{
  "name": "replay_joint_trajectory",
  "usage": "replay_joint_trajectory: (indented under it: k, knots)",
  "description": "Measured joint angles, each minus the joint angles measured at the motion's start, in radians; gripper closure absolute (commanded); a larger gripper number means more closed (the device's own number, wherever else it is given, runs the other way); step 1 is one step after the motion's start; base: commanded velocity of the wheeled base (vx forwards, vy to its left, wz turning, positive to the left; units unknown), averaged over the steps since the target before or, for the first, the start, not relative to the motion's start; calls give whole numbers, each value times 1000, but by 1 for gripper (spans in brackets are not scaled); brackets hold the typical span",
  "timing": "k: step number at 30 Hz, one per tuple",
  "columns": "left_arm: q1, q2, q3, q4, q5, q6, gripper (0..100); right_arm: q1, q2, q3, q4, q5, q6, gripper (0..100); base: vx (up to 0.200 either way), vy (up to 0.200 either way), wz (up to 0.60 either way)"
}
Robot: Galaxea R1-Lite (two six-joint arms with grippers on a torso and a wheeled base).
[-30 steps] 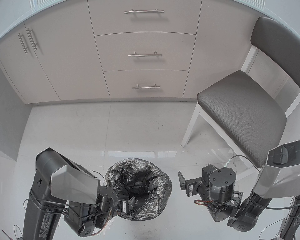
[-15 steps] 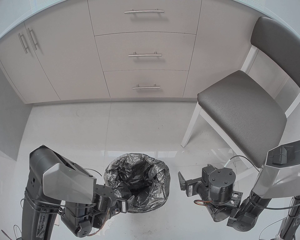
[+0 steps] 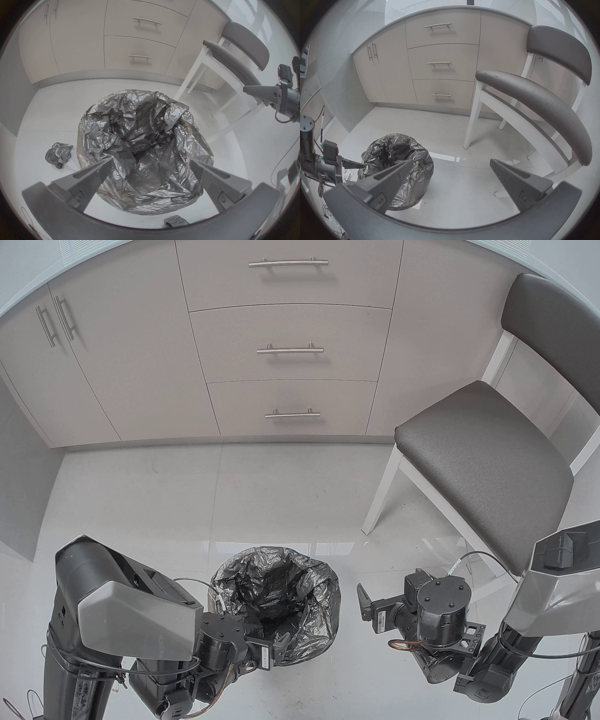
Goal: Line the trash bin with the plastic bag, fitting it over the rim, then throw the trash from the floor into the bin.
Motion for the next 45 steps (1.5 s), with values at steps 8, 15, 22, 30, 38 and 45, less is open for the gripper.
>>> replay_joint_trajectory:
  k: [8,15,22,30,38,45]
  knots:
    - [-3,-2,-18,-1,-124,9,0,-6,6,2,0,0,1,0,0,0,0]
    - [0,0,-9,-2,-207,174,0,-7,11,3,0,0,8,0,0,0,0]
    - [-3,16,-13,-1,-226,304,0,-10,13,2,1,0,20,0,0,0,0]
    - [-1,46,-36,0,-231,315,0,-11,15,3,1,0,21,0,0,0,0]
    - [-39,59,-55,-1,-232,311,0,-11,16,3,1,0,21,0,0,0,0]
    - [-86,61,-32,-1,-227,302,0,-12,17,3,1,0,20,0,0,0,0]
